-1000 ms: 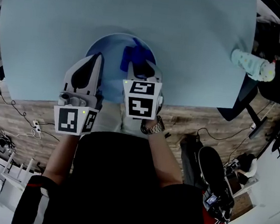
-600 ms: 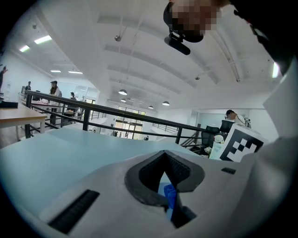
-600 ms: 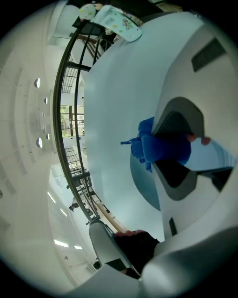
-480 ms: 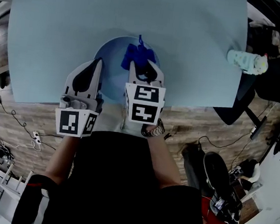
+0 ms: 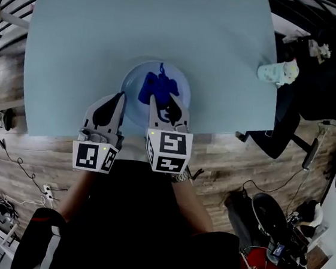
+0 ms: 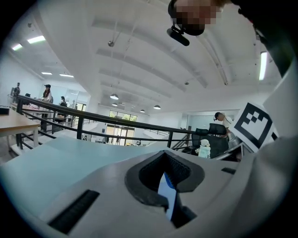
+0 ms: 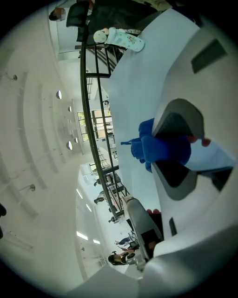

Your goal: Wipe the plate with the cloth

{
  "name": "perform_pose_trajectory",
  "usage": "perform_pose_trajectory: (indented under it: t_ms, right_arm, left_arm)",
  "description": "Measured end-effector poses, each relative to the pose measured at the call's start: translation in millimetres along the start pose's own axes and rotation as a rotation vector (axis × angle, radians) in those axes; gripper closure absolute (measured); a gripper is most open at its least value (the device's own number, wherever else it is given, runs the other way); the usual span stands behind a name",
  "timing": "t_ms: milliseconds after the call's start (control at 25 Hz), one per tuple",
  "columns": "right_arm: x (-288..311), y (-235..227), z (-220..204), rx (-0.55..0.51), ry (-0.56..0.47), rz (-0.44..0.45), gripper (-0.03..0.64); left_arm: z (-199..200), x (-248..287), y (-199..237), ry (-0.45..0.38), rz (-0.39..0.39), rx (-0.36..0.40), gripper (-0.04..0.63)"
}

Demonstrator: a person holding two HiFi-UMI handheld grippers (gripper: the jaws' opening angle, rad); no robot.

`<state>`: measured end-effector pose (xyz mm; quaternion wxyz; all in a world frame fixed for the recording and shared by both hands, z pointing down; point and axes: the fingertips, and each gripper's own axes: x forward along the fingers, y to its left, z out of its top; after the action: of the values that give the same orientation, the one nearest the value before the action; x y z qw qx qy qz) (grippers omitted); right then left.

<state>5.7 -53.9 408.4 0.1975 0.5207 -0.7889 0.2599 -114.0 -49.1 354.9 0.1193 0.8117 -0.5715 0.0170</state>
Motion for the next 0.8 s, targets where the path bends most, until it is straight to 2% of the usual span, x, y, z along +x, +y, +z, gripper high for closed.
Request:
perform_pose_trajectory:
  t_ms: [280, 640, 800]
  right_arm:
    - [-39, 11, 16, -0.009, -0.072, 0.016, 0.499]
    - [-103, 16, 53, -0.002, -0.235, -0.002, 0.499]
    - [-123, 17, 58, 0.007, -0.267, -0.008, 0.499]
  left_arm:
    - [18, -18, -2, -0.01, -0.016, 0.03, 0.594]
    - [65, -40, -38, -0.07, -0.083, 0.065, 0.594]
    - [74, -49, -51, -0.084, -0.098, 0.08, 0.594]
